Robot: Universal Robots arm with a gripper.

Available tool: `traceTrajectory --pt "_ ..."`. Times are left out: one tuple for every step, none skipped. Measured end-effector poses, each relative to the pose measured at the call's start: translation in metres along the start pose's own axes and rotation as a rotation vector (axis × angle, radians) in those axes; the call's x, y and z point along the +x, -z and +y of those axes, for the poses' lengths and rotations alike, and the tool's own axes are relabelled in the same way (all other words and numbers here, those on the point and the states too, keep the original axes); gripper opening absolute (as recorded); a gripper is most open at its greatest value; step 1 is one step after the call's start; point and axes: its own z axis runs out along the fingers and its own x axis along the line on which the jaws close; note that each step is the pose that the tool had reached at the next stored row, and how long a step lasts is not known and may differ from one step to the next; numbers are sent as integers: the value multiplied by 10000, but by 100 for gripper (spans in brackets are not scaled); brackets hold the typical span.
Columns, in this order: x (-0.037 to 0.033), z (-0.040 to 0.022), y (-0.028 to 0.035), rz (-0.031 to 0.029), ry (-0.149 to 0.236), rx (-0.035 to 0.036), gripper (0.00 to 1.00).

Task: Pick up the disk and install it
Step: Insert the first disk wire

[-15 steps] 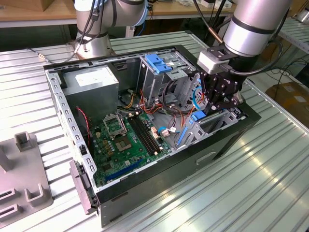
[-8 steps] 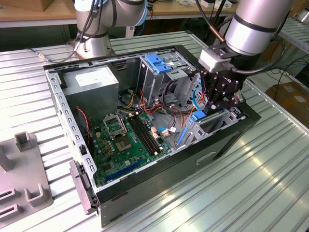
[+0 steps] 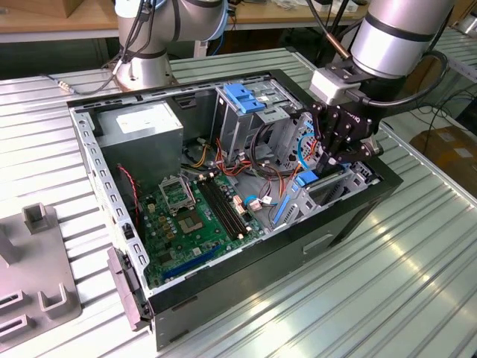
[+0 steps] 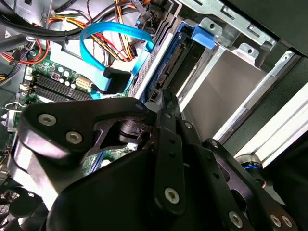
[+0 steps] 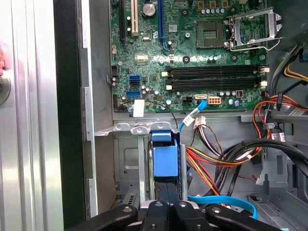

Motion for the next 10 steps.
traceTrajectory --pt "0 0 0 0 0 0 10" --pt "0 0 0 0 0 0 10" --pt "0 0 0 1 0 0 10" --pt "0 0 0 2 0 0 10" --pt "0 0 0 3 0 0 10" --pt "-1 -4 0 4 1 1 10" --pt "-1 -9 0 6 2 1 10" --pt "-2 -18 0 9 1 1 10" --pt "-2 -50 -1 11 0 1 10" --pt "-3 -70 -1 12 0 1 10"
